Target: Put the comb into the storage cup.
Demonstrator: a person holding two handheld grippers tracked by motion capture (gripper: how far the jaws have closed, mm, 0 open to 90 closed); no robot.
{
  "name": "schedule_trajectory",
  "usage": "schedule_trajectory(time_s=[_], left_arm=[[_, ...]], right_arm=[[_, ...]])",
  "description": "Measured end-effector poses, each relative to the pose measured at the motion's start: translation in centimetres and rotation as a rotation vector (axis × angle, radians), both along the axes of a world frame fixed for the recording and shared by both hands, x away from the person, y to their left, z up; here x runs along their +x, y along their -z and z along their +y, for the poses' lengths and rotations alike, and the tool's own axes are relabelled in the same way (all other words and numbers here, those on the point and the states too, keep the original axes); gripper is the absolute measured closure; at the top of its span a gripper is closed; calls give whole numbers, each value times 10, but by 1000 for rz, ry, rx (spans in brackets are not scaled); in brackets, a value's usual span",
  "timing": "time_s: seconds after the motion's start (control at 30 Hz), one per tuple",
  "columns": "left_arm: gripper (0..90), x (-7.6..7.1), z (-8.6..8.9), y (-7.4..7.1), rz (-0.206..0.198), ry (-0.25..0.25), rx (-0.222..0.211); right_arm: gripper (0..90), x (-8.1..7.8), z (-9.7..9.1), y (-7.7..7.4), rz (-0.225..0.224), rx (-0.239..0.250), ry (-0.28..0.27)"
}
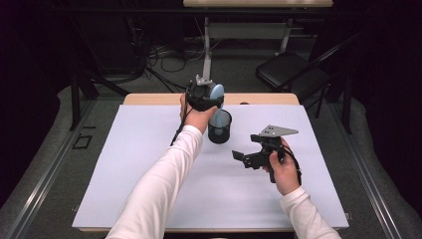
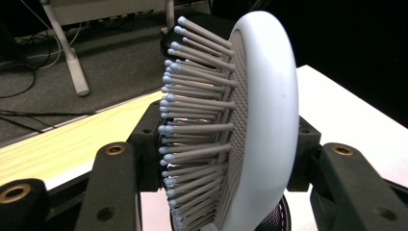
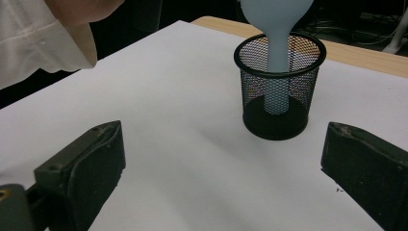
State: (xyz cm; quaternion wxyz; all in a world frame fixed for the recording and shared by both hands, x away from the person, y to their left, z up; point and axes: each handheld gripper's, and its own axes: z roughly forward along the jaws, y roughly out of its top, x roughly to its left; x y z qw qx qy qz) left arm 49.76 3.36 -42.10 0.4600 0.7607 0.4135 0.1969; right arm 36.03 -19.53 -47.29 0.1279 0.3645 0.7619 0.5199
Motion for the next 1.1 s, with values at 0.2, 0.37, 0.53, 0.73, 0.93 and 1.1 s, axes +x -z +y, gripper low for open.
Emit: schedule_trajectory(time_s=[0.2, 0.37, 0.53, 0.73, 0.93, 1.1], left_arm=[[472, 1, -1, 3, 1, -7, 18], [471, 1, -1, 3, -1, -2, 10], [470, 1, 0, 3, 3, -2, 7], [466, 1, 1, 3, 10, -4, 8], [463, 1, 1, 3, 12, -2, 3], [458, 1, 0, 4, 8, -1, 2]], right_arm=[[11, 0, -1, 0, -3, -4, 1], [11, 0, -1, 0, -5, -2, 1], [12, 0, -1, 0, -5, -2, 1], [12, 0, 0, 0, -4, -4, 0], [12, 0, 0, 0, -4, -4, 1], [13, 0, 0, 0, -3, -6, 0]])
